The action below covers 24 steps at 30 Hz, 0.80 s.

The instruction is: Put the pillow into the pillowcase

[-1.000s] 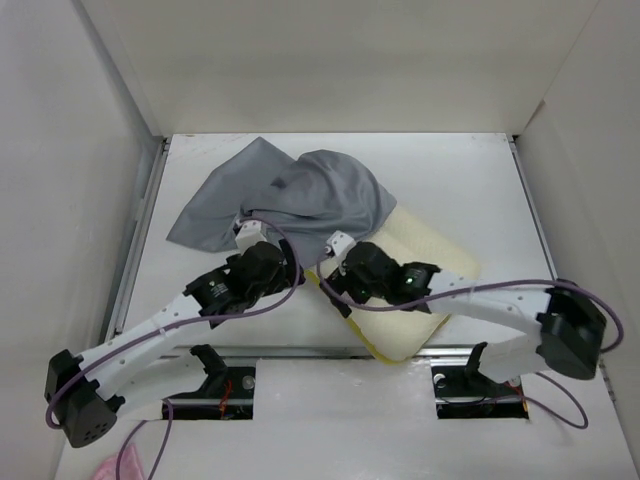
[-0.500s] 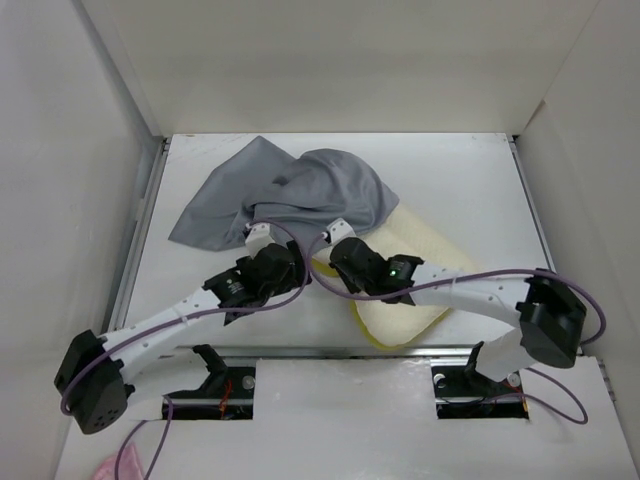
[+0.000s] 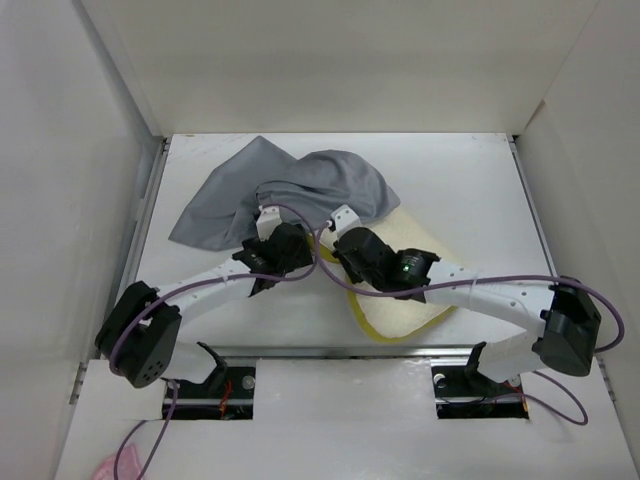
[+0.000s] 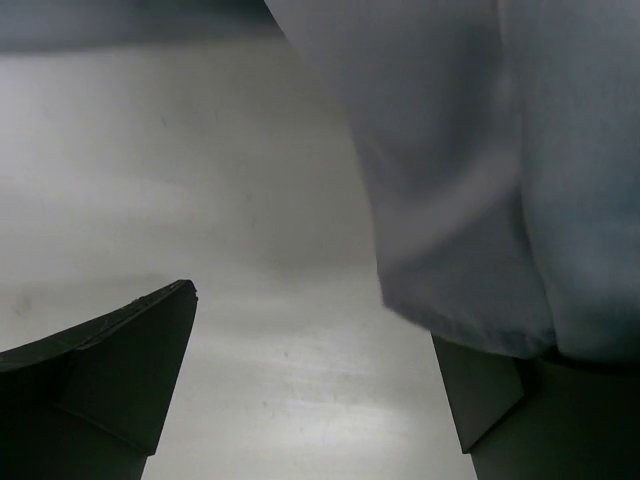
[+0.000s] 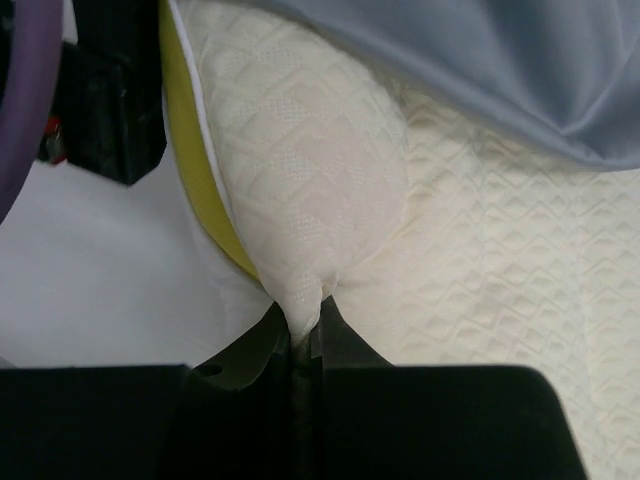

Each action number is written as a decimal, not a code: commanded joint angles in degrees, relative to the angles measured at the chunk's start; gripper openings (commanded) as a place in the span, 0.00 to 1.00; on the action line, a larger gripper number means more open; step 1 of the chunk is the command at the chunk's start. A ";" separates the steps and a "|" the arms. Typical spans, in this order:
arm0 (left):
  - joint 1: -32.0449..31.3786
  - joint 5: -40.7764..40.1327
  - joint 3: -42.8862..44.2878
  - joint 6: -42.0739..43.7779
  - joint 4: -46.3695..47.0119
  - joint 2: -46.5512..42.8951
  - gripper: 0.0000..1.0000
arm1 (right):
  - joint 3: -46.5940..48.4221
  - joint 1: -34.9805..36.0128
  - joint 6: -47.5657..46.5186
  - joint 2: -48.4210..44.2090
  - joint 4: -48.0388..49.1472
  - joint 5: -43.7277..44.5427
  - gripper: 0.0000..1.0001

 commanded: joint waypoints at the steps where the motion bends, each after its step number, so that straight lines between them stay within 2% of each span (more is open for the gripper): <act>1: 2.17 -5.08 5.57 4.03 6.09 1.51 0.98 | 4.30 0.04 -1.01 -1.10 2.51 2.93 0.00; 3: 4.00 -5.09 6.63 6.66 7.41 2.82 0.90 | 4.31 0.04 -1.01 -1.10 2.51 2.32 0.00; 5: 4.01 -1.77 7.42 8.95 10.49 3.44 0.82 | 4.84 0.04 -1.01 -1.10 1.99 2.32 0.00; 6: 4.54 -0.18 7.43 10.79 11.98 3.45 0.75 | 4.84 0.04 -1.01 -1.10 1.98 3.02 0.00; 7: 4.54 2.97 8.13 13.86 14.60 4.06 0.42 | 5.36 -0.48 -1.01 -0.32 2.50 3.54 0.00; 9: 4.54 4.39 9.00 15.21 15.24 4.58 0.03 | 6.24 -0.49 -1.01 0.56 3.64 3.55 0.00; 10: 4.02 4.41 9.01 15.21 15.24 4.59 0.00 | 7.11 -0.49 -1.01 0.57 4.17 3.55 0.00; 15: 1.56 5.46 10.06 19.86 14.45 2.31 0.00 | 9.93 -1.80 -1.01 3.12 9.43 9.33 0.00; 18: -1.34 9.06 10.07 20.31 11.74 -1.11 0.00 | 11.34 -4.69 -1.01 4.44 13.65 11.10 0.00; 20: -3.18 13.62 10.07 20.30 10.15 -3.31 0.00 | 12.04 -6.28 -2.75 4.44 19.71 8.74 0.00; 24: -11.78 19.60 9.45 18.12 7.25 -7.96 0.00 | 16.17 -8.75 -7.51 4.96 24.03 7.42 0.00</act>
